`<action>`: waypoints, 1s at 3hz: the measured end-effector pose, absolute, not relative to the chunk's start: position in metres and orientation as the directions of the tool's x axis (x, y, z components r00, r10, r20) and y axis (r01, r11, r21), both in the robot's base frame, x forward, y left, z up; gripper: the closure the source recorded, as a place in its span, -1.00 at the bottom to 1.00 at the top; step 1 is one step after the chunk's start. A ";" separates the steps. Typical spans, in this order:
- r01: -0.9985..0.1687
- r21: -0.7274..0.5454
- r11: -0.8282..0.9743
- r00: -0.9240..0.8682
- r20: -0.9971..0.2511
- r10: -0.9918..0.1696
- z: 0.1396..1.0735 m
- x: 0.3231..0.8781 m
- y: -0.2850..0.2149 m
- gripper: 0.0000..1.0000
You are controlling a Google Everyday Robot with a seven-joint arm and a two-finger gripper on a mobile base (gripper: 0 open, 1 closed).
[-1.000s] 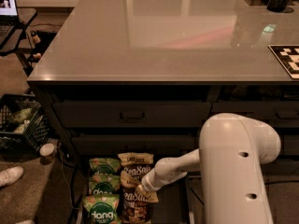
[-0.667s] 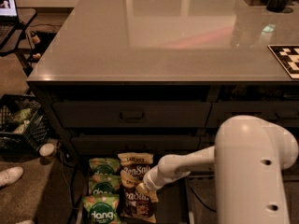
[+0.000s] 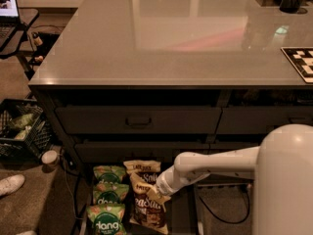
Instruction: Pick brown chip bag from bottom drawer and place on counter
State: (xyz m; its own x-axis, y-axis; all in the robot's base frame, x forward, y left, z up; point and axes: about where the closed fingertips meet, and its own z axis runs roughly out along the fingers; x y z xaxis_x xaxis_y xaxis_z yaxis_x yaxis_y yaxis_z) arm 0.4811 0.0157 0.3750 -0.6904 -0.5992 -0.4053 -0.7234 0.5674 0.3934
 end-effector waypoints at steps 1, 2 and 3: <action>-0.708 0.388 0.590 -0.706 -0.394 -0.589 0.413 0.474 0.004 1.00; -0.709 0.363 0.604 -0.704 -0.403 -0.584 0.451 0.466 -0.007 1.00; -0.716 0.331 0.614 -0.694 -0.427 -0.579 0.485 0.461 -0.013 1.00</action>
Offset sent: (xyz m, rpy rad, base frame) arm -0.0226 -0.0380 0.1265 -0.0460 -0.0584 -0.0571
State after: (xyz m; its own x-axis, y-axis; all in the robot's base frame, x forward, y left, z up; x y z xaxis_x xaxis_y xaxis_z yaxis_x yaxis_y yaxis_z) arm 0.4608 -0.0132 0.4850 -0.6943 -0.5793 -0.4270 -0.7162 0.6142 0.3314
